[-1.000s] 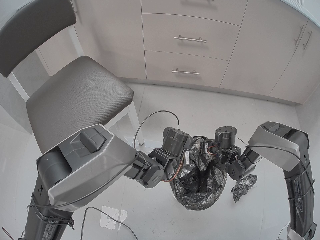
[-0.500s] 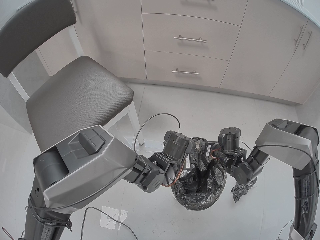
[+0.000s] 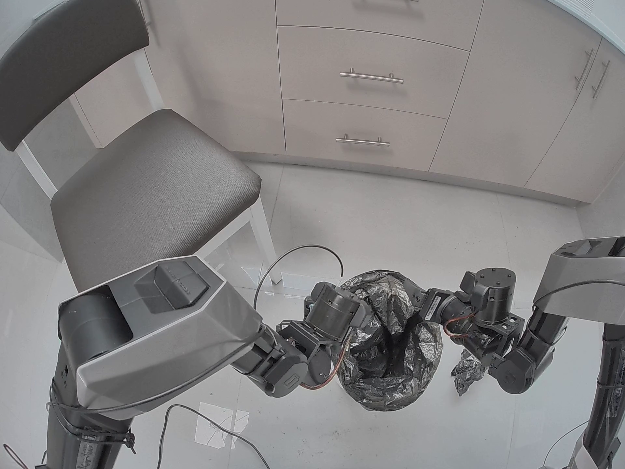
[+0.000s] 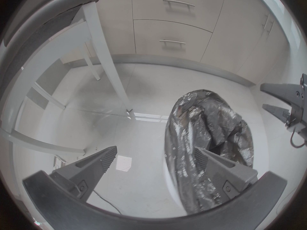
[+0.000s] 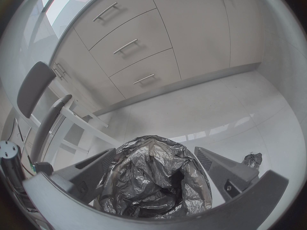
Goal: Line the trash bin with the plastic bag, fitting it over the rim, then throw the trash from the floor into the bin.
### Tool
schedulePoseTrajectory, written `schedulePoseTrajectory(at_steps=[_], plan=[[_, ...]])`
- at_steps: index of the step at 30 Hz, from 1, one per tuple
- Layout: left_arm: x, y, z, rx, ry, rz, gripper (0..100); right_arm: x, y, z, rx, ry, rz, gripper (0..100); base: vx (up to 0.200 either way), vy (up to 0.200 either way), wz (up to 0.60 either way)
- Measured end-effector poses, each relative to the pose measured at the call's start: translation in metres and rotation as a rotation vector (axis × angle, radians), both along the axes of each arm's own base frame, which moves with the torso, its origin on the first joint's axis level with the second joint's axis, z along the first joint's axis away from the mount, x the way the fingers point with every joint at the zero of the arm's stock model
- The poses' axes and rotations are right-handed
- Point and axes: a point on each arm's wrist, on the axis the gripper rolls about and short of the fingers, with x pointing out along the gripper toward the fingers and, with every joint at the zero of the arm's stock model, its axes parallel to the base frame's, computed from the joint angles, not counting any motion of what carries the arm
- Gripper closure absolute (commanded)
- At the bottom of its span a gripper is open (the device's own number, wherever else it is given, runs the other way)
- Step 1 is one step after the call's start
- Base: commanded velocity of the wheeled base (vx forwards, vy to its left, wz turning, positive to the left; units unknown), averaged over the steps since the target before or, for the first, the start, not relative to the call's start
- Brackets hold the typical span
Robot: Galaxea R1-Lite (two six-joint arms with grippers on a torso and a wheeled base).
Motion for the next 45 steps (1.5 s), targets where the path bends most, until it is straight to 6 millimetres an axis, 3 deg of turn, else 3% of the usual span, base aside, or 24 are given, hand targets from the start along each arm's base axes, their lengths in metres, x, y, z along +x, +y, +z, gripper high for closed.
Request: schedulePoseTrajectory(at_steps=[10,30,45], plan=[[-0.006,0.007,-0.010,0.083,-0.006,0.035,0,-0.005,-0.006,-0.017,-0.004,0.045,-0.006,0,0.000,0.000,0.00],[0.002,0.019,-0.017,0.148,-0.006,0.073,0,-0.004,-0.006,-0.023,-0.010,0.057,-0.008,0,0.000,0.000,0.00],[-0.008,0.029,-0.032,0.203,0.033,0.083,0,-0.003,-0.006,-0.025,-0.012,0.061,-0.009,0,0.000,0.000,0.00]])
